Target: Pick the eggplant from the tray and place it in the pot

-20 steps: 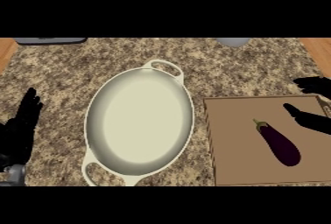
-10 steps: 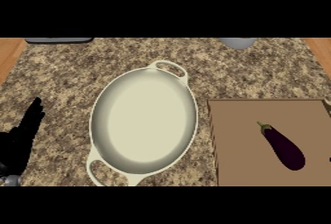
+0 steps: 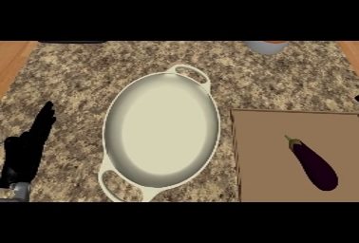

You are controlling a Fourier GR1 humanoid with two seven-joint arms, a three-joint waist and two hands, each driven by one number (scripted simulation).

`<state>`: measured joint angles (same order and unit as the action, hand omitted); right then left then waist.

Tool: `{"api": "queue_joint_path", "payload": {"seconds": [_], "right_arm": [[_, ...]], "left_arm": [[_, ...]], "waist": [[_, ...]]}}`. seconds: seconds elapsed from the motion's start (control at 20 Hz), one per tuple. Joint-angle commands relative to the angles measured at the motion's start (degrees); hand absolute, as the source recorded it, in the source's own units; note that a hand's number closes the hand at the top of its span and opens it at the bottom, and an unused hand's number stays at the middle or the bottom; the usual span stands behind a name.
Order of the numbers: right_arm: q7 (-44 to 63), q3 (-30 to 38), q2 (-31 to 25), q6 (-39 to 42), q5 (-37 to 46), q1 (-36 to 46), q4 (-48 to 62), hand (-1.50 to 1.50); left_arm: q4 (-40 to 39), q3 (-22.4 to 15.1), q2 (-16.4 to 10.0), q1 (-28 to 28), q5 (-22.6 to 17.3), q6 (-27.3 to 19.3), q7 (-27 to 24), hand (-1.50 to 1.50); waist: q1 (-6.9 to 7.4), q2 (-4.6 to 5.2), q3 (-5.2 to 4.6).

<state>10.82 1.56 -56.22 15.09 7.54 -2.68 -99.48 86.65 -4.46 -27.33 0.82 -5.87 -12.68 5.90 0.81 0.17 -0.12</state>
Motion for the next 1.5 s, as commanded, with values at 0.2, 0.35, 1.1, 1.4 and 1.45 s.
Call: {"api": "queue_joint_path", "payload": {"seconds": [0.2, 0.35, 1.1, 1.4, 1.45], "right_arm": [[17.7, -14.1, -1.3, 15.1, 1.9, 8.8, 0.4, -1.50], [23.5, -13.5, -1.2, 22.4, -2.9, 12.3, 0.4, -1.50], [32.4, -21.1, 15.4, 29.1, 8.8, 23.5, 12.7, -1.50], [34.4, -19.4, 19.6, 31.1, 11.8, 20.8, 11.4, -1.50], [31.8, -19.5, 20.4, 31.9, 14.0, 24.1, 16.3, -1.50]], "left_arm": [[-0.1, 0.2, 0.0, -0.3, 0.2, 1.6, -0.6, 0.00], [-1.5, 2.2, -1.5, -1.2, -1.0, 3.7, 1.2, 0.00], [-0.2, -0.6, 7.4, -0.9, 7.2, -0.9, 1.5, 0.00], [1.4, 6.0, 3.2, -3.1, 4.8, 4.4, 4.9, 0.00], [-3.6, 7.3, 3.7, -1.0, 3.6, 7.0, -1.7, 0.00]], "waist": [[1.98, 0.34, -0.01], [0.28, -0.01, 0.03], [-0.42, -0.07, 0.14], [-0.83, -0.20, 0.12], [-0.52, -0.11, 0.11]]}}
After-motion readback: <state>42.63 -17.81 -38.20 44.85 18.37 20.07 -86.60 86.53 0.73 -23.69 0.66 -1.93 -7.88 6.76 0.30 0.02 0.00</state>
